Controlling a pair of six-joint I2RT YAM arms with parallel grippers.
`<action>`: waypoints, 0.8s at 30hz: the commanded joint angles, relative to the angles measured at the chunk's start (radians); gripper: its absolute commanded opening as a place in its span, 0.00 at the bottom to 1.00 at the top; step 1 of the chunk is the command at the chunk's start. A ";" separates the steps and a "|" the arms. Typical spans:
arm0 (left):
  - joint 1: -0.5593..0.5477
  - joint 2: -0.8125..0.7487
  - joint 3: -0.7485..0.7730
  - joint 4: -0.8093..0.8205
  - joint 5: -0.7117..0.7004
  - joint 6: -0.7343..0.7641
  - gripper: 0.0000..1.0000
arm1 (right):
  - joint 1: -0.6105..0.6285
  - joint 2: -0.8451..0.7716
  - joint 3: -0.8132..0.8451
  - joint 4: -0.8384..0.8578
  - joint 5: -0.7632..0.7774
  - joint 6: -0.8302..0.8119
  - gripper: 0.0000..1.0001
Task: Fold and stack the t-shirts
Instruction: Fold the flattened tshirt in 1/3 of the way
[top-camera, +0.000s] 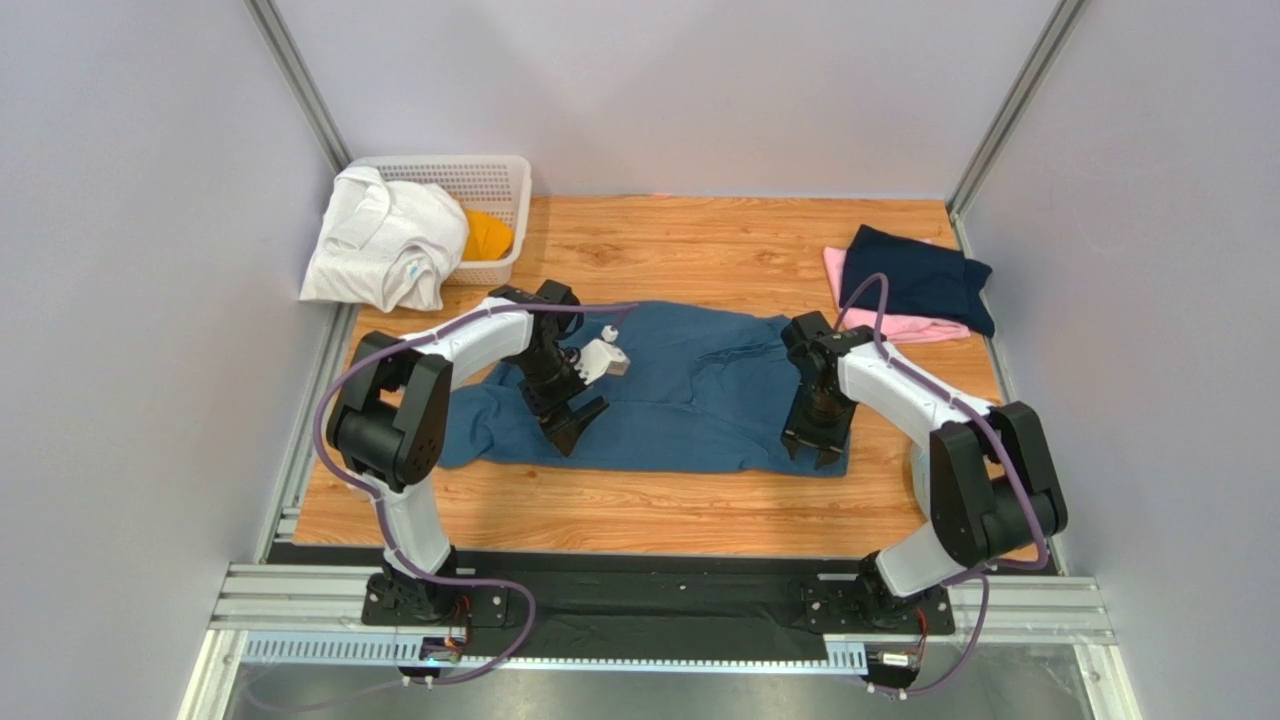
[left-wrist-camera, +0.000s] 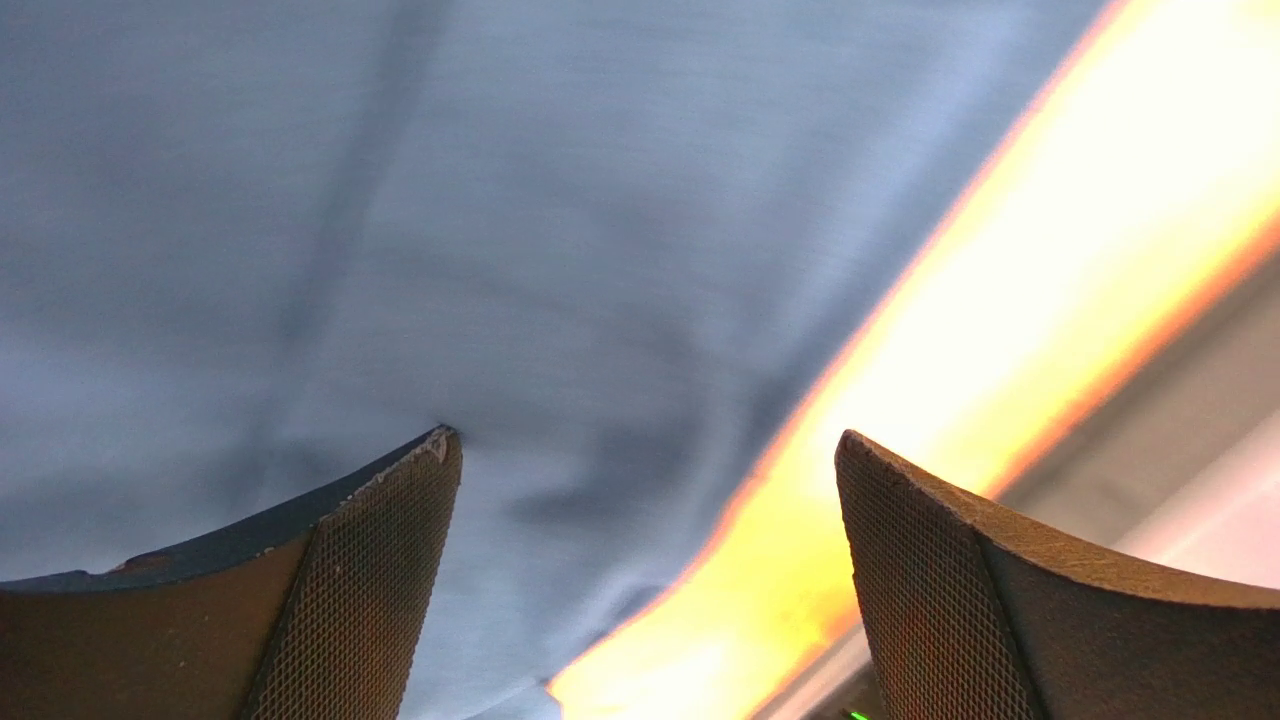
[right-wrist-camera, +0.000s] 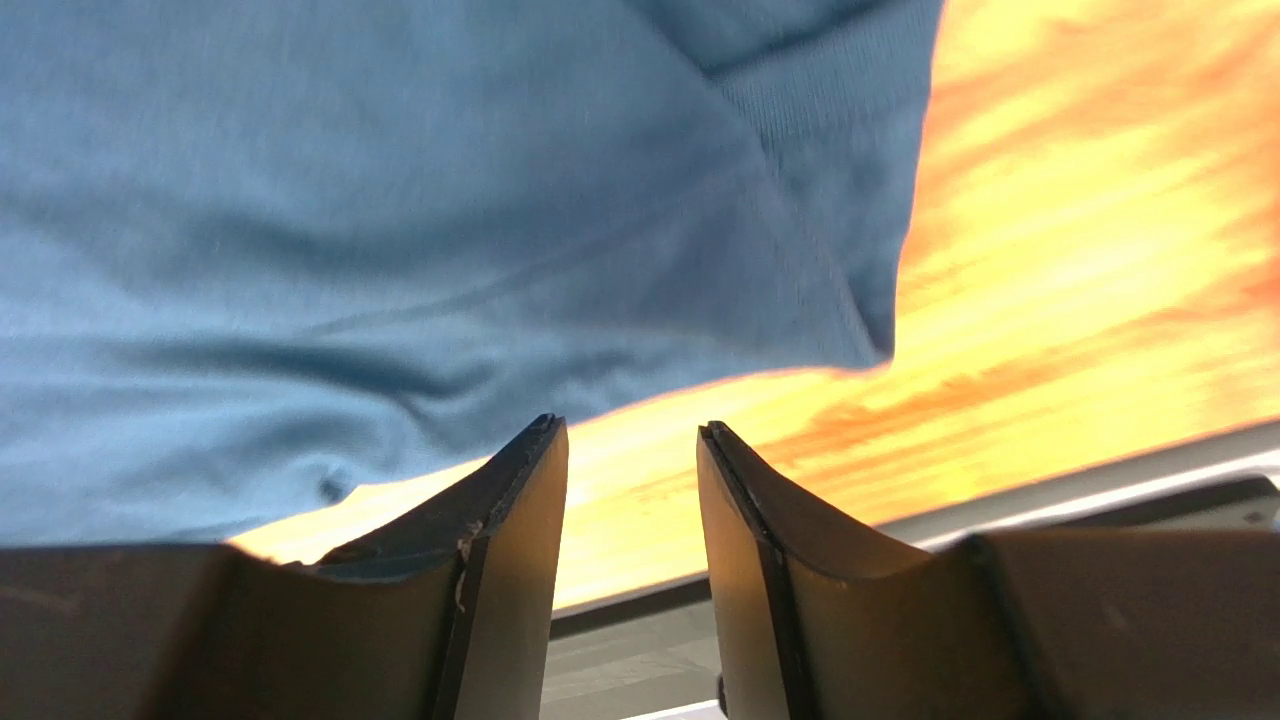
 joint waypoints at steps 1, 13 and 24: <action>-0.019 -0.009 0.118 -0.254 0.340 0.099 1.00 | -0.003 -0.056 0.000 -0.057 0.045 0.003 0.43; 0.170 -0.066 0.284 -0.028 0.110 -0.158 1.00 | -0.001 0.219 0.586 -0.004 -0.082 -0.110 0.45; 0.322 0.017 0.253 0.080 -0.132 -0.202 1.00 | -0.029 0.729 1.213 -0.168 -0.036 -0.250 0.48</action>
